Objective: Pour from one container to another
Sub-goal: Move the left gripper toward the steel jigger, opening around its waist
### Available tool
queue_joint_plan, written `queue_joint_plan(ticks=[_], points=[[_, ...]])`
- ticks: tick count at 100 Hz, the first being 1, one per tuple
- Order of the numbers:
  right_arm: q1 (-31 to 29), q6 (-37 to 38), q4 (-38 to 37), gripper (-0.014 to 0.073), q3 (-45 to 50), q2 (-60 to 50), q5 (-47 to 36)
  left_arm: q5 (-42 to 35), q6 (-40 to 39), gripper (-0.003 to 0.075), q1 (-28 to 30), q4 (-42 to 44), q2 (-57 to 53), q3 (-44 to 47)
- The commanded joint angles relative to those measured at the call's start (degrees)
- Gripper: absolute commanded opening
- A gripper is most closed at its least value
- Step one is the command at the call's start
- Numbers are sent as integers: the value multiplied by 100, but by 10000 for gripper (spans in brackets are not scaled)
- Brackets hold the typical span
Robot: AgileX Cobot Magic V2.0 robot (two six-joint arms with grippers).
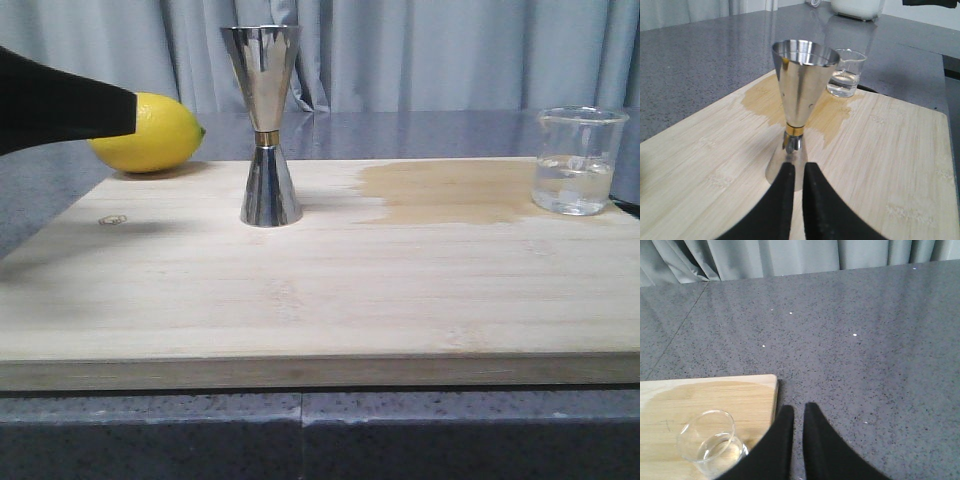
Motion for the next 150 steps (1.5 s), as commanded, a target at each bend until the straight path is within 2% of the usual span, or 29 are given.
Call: queue_joint_plan(ticks=[1,16,26,53,78,120,150], points=[[19,-27,-55,25,-166,6,-439,-1174,-67,116,-40,-62,-12,-273],[19,-27,-55,25,-166,6,-439,-1136,240,323,-211,-85,25,-314],[19,-27,-55,25,-166,6,-439,-1002,316,393,-326,-274,25,-314],[19,-27,-55,25,-166,6,-439,-793,956,393,-675,-865,77,-314],[19,-27,-55,25,-166,6,-439,-238,985,393,-978,-1328,86,-314],[19,-27,-295,29,-166,6,-439,-563,1133,393,-1073,-1562,814,-314],[19,-27,-352,39,-166,6,-450,-563,1281,393,-1073,-1653,877,-314]])
